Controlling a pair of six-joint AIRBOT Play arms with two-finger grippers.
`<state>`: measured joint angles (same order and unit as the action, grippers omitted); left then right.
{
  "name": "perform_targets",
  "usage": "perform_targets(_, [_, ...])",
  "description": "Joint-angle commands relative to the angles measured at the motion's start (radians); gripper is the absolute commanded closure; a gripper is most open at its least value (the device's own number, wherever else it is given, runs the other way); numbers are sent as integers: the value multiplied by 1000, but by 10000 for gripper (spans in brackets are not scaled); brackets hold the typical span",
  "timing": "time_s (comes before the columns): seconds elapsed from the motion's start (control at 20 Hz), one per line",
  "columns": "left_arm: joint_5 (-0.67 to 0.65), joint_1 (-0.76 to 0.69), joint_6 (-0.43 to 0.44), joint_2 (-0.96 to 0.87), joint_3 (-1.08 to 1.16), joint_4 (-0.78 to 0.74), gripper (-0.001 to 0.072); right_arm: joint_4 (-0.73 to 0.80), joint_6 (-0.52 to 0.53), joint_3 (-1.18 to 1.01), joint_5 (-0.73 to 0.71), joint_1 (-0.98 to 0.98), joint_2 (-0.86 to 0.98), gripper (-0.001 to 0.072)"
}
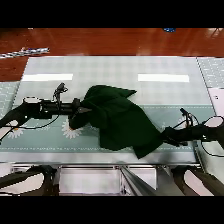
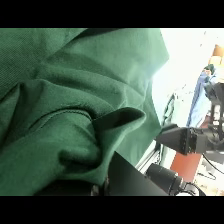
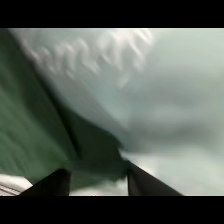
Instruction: Fold the shirts.
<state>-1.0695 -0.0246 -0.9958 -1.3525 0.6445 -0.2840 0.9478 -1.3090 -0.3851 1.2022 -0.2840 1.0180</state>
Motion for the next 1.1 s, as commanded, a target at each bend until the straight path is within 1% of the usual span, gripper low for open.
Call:
perform_targets(0.0, [-3,-1,0,-1,2,0,690,-264,180,0,-88,6,109,359])
perform_targets(0.05, [0,7,0,-1,3,1,690,-365,254,-5,-82,22,121,478])
perform_targets(0.1, [-1,21,0,-1,11,1,690,-454,325,-19,-68,55,125,629])
perform_targets(0.15, [-8,41,-4,-1,32,2,690,-502,361,-51,-56,95,125,687])
perform_targets(0.2, [-29,66,-9,0,68,2,690,-511,357,-110,-47,140,125,687])
perform_targets(0.25, [-60,96,-34,4,123,2,690,-499,338,-187,-39,172,125,687])
perform_targets(0.35, [-107,149,-88,29,268,17,690,-425,258,-425,-26,209,125,687])
perform_targets(0.45, [-109,192,-150,74,475,18,690,-298,155,-755,-15,218,125,687])
perform_targets(0.6, [-111,234,-214,109,822,-2,691,-98,29,-1240,-8,218,125,688])
perform_targets(0.65, [-115,245,-240,115,945,-30,691,-32,-8,-1389,18,218,125,688])
perform_targets(0.75, [-147,254,-292,129,1157,-143,691,67,-58,-1621,103,218,121,687])
perform_targets(0.8, [-169,257,-313,143,1242,-209,691,102,-72,-1705,144,217,106,687])
perform_targets(0.85, [-188,257,-332,164,1312,-282,691,119,-79,-1732,151,217,68,687])
perform_targets(0.95, [-207,257,-336,235,1403,-404,690,139,-84,-1708,175,217,-29,687])
perform_targets(1.05, [-216,257,-336,339,1408,-494,691,140,-85,-1663,222,217,-120,687])
